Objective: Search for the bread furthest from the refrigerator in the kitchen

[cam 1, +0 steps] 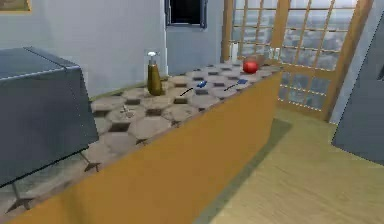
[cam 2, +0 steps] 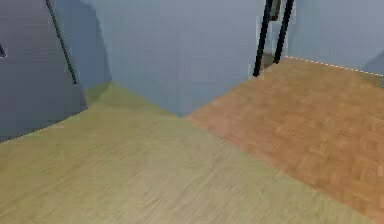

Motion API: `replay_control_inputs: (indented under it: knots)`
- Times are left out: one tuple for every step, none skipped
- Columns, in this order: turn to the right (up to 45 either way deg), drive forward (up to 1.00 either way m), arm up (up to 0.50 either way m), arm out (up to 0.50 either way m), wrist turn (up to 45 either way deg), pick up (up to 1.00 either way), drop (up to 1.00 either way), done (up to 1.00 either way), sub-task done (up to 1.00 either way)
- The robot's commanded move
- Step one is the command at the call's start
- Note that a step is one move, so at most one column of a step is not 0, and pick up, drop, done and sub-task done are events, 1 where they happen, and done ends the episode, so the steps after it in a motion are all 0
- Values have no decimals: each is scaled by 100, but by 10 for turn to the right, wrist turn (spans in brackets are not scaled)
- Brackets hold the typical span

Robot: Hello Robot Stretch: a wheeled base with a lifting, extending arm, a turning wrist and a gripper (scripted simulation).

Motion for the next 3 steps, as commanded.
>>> replay_control_inputs:
  knots:
    - [450, 0, 0, 0, 0, 0, 0, 0, 0]
    - [390, 0, 0, 0, 0, 0, 0, 0, 0]
    - [30, 0, 0, 0, 0, 0, 0, 0, 0]
